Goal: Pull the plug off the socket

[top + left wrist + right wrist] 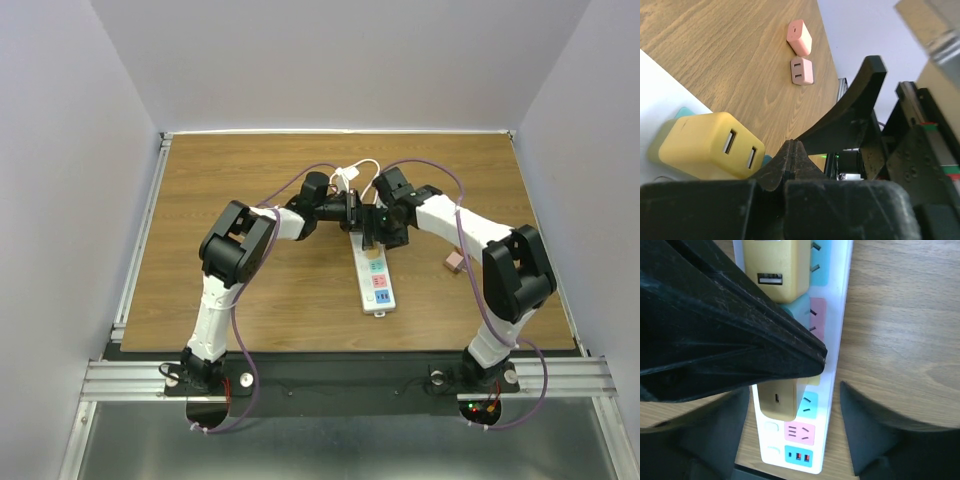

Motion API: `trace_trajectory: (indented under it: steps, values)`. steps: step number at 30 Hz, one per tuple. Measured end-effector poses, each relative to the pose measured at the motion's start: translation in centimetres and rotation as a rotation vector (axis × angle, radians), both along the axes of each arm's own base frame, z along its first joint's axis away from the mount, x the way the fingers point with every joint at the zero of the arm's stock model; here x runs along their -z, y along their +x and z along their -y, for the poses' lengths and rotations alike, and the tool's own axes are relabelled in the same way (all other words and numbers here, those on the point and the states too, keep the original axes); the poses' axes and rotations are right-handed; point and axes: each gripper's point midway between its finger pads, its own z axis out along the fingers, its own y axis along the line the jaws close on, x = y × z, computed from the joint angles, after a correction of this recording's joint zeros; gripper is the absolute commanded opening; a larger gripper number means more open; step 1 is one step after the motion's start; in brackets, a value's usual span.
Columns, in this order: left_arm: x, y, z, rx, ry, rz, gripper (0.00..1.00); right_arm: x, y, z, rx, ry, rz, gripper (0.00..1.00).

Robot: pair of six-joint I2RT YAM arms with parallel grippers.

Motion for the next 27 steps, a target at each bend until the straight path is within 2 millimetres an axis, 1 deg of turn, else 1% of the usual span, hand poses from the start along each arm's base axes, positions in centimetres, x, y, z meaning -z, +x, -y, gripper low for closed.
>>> trace_trajectory:
  steps: [1,4,5,7,8,10,20,23,25,27]
  values:
    - [0.0,0.0,0.0,0.001,-0.003,0.003,0.00,0.3,0.0,-0.1,-0.006,-0.004,-0.004,0.59]
    - [0.0,0.0,-0.2,0.002,-0.011,0.013,0.00,0.8,-0.1,-0.4,-0.015,-0.009,-0.012,0.48]
    - [0.0,0.0,-0.3,0.001,-0.013,0.015,0.00,1.0,-0.2,-0.5,-0.019,-0.011,-0.014,0.38]
    - [0.0,0.0,-0.3,0.003,-0.015,0.016,0.00,1.1,-0.1,-0.8,-0.022,-0.007,-0.012,0.25]
    - [0.0,0.0,-0.4,0.003,-0.016,0.017,0.00,1.0,-0.1,-1.0,-0.027,-0.007,-0.007,0.11]
    - [0.0,0.0,-0.4,0.003,-0.018,0.017,0.00,0.9,-0.1,-1.1,-0.028,-0.013,-0.001,0.00]
    - [0.2,-0.3,-0.6,0.001,-0.025,0.032,0.00,0.4,-0.6,-0.7,-0.030,-0.032,-0.010,0.00]
    - [0.2,-0.4,-0.6,0.000,-0.026,0.036,0.00,-1.7,-0.8,-0.9,-0.039,-0.005,0.014,0.00]
    - [0.2,-0.4,-0.7,0.000,-0.026,0.036,0.00,-3.8,-1.2,-1.0,-0.044,0.030,0.053,0.01]
    - [0.1,-0.4,-0.7,-0.001,-0.025,0.037,0.00,-6.5,-1.9,-0.8,-0.045,0.070,0.115,0.00]
